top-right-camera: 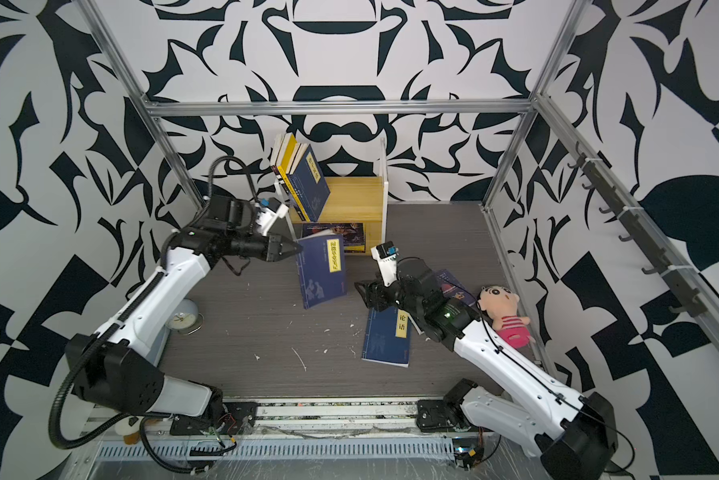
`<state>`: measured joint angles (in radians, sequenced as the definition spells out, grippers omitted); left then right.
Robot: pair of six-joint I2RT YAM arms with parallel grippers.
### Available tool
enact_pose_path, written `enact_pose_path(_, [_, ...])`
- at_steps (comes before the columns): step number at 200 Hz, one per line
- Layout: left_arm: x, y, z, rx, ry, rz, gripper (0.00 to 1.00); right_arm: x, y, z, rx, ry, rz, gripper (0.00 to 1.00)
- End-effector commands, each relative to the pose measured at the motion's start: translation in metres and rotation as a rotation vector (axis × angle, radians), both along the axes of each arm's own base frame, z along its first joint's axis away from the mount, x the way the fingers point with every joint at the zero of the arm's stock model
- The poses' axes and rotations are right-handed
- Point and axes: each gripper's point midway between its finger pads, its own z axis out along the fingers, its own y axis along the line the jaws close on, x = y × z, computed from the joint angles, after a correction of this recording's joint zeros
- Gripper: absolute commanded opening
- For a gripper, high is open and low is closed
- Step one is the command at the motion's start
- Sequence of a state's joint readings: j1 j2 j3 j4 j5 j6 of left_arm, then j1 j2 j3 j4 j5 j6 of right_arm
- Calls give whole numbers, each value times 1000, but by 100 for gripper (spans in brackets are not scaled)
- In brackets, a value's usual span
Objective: Stacking books/files
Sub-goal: Pick up the book from the book, then place the book on the bookshelf.
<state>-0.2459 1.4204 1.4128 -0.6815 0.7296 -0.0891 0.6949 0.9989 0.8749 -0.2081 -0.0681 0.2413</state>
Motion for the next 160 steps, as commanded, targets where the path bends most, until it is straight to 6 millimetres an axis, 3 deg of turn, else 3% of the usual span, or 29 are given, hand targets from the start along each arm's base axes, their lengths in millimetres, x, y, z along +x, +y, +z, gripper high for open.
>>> enact_pose_path(1, [-14,24,52,-55,-69,54,0,17,-3,44,-65,-146,-106,69])
enact_pose_path(35, [-3,64,73,-88,-77,220,0,16,45,91,-67,-243,-102,67])
enact_pose_path(55, [4,76,75,-109,-51,277,0,15,86,101,-125,-286,-96,67])
enact_pose_path(63, [-5,78,86,-125,-78,284,0,17,101,100,-159,-293,-106,67])
enact_pose_path(92, [-4,82,89,-145,-68,307,0,25,148,97,-282,-312,-136,66])
enact_pose_path(160, [-1,83,87,-158,-51,321,0,53,210,81,-459,-276,-193,70])
